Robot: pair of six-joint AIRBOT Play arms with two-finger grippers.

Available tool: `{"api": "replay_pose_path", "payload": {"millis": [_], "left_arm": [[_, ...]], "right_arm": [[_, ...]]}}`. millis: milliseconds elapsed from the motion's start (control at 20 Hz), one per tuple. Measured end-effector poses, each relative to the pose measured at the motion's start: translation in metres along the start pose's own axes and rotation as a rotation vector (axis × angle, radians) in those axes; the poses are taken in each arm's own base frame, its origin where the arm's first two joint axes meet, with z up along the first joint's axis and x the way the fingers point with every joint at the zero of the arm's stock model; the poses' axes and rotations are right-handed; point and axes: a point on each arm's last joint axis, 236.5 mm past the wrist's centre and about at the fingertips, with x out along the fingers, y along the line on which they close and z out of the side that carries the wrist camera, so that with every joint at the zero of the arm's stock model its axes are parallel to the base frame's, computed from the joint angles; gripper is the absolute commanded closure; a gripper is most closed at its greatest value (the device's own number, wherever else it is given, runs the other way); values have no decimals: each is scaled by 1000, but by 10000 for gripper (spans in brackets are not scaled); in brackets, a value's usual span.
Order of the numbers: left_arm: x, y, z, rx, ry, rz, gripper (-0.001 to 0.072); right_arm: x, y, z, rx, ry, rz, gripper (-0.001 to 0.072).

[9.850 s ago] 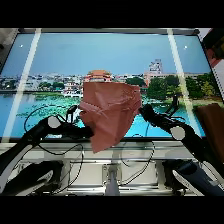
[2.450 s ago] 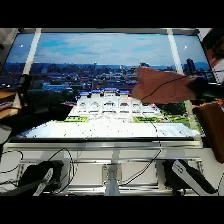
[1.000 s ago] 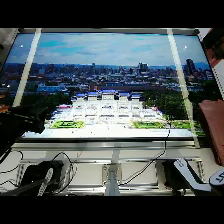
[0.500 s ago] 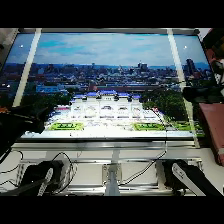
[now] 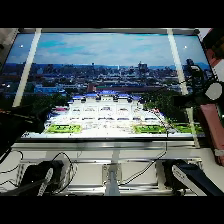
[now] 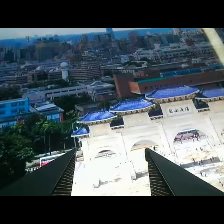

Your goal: Fold the clothes and pants, and hang the long-sleeved shirts on hangers.

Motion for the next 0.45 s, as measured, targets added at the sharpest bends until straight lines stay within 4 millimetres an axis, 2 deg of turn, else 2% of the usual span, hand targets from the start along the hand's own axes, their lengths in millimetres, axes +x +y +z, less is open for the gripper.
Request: {"api": "replay_pose_path", "payload": {"millis": [450], "left_arm": [[0, 0, 0, 0, 0, 0, 233]], "right_arm": [[0, 1, -2, -9, 10, -2, 694]]}}
